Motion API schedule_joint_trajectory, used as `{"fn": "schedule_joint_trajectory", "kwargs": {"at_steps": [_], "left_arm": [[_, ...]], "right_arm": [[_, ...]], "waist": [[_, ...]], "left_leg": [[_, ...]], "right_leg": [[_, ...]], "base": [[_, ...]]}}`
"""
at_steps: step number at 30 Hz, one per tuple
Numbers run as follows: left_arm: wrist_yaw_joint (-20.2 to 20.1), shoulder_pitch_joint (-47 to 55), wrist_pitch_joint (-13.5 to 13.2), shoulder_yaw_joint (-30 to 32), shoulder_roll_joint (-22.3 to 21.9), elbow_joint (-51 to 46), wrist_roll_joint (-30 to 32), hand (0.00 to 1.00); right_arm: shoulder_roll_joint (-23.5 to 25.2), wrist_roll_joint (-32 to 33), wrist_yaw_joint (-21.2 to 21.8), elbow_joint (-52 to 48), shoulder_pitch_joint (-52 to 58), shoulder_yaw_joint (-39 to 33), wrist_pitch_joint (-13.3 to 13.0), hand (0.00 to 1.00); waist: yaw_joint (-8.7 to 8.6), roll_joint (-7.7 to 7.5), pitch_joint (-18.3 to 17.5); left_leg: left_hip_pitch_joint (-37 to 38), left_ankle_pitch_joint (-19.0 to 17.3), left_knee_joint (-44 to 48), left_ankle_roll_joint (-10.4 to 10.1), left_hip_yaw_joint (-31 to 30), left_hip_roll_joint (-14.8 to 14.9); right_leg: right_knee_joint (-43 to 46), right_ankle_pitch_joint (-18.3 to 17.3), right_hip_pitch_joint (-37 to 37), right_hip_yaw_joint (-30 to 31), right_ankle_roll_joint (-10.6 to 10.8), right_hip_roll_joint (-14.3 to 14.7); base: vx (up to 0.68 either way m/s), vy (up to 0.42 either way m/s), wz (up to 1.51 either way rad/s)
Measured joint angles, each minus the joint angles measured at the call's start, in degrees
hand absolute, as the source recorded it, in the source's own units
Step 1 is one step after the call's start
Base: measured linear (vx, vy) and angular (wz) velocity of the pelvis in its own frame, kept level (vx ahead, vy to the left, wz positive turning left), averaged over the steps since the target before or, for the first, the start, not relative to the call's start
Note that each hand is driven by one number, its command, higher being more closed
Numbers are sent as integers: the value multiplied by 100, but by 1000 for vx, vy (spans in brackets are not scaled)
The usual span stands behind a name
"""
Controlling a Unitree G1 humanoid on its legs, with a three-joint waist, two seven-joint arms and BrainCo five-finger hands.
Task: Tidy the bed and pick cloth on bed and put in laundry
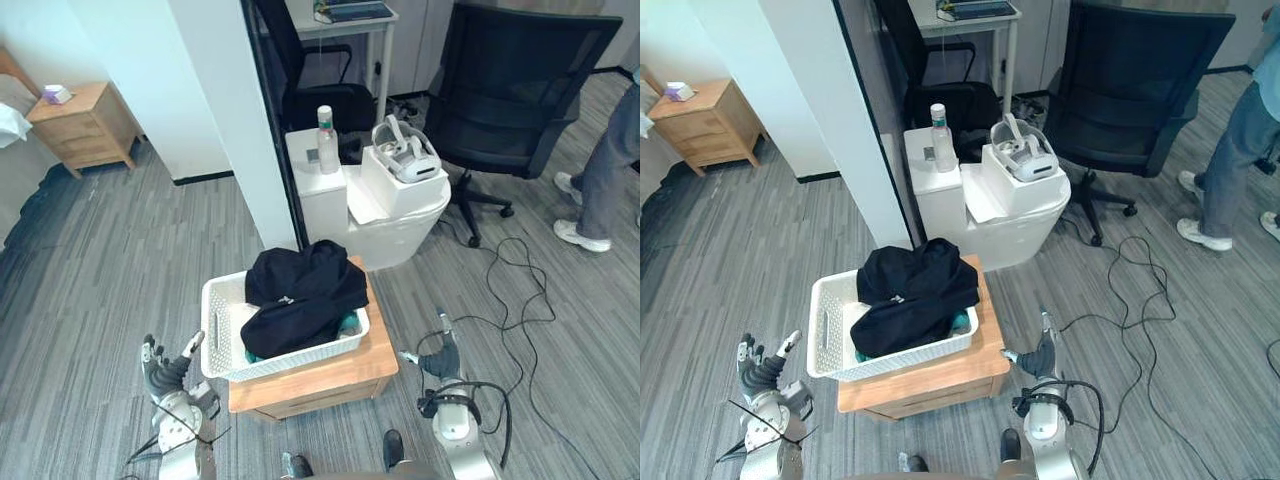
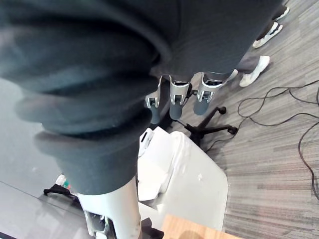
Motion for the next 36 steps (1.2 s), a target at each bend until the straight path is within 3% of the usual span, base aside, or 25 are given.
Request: {"fn": "schedule_joint_trajectory", "kwargs": {"at_steps": [5, 11, 14, 20, 21, 26, 31, 33, 34, 35, 36], "left_arm": [[-250, 413, 163, -6, -24, 260, 184, 0], [-496, 417, 235, -23, -55, 2169, 302, 0], [-490, 336, 288, -24, -15, 3191, 437, 0], [-493, 11, 284, 196, 28, 3956, 531, 0], [-625, -241, 390, 126, 148, 4465, 629, 0], [-626, -243, 397, 98, 150, 4444, 630, 0], [-776, -158, 388, -735, 118, 3527, 444, 0], [-885, -152, 358, -1052, 26, 3016, 205, 0], [-950, -195, 312, -1319, 10, 2717, 63, 0], [-997, -296, 208, -1537, 17, 2272, -117, 0], [-999, -330, 155, -1609, 16, 2110, -206, 0]], "right_arm": [[105, 208, 60, 25, 277, -8, 10, 0], [196, 393, 58, 1041, 306, -16, 1, 0], [189, 599, 65, 1918, 325, -39, -13, 0], [99, 987, 250, 2994, 107, -158, -102, 0], [-129, 1723, 787, 4445, -877, -437, -109, 0], [-132, 1729, 789, 4440, -872, -440, -109, 0], [-130, 2273, 932, 4043, -643, -681, -120, 0], [-141, 2558, 973, 3841, -530, -717, -120, 0], [-107, 2688, 1025, 3652, -413, -906, -122, 0], [-17, 2874, 1050, 3357, -187, -983, -120, 0], [4, 2916, 1054, 3274, -105, -987, -125, 0]], "waist": [[5, -44, -57], [39, -176, -105], [84, -218, -157], [149, -217, -151], [302, -49, 111], [301, -50, 111], [308, -36, 128], [306, -30, 130], [302, -3, 148], [290, -155, 137], [292, -168, 146]], "left_leg": [[193, -61, 1, 12, 23, 25], [335, -125, 1, -8, 262, 70], [433, -205, 0, -39, 367, 84], [537, -270, 0, -78, 382, 63], [674, -291, -2, -96, 267, 14], [674, -291, -2, -96, 267, 14], [666, -288, 1, -93, 97, 8], [655, -277, 3, -75, -251, -19], [542, -271, 53, -64, -512, -45], [255, -233, 252, -11, -1115, -143], [139, -222, 329, -2, -1386, -193]], "right_leg": [[200, -219, 105, -31, 21, -5], [311, -294, 108, -51, -44, -2], [394, -364, 125, -51, -57, -10], [401, -409, 225, -75, -36, -44], [205, -456, 521, -207, 75, -72], [204, -457, 521, -207, 74, -73], [352, -551, 535, -344, 86, -109], [949, -896, 412, -441, 108, -199], [1697, -1215, 105, -111, 45, -269], [2482, -1531, -204, 608, -165, -332], [2662, -1632, -250, 829, -195, -339]], "base": [[0, 0, 0], [5, -11, -15], [39, -4, -15], [37, -3, 0], [0, 0, 0], [0, 0, 0], [0, -1, 19], [16, -6, 63], [42, -3, 152], [34, -13, 187], [37, -24, 196]]}}
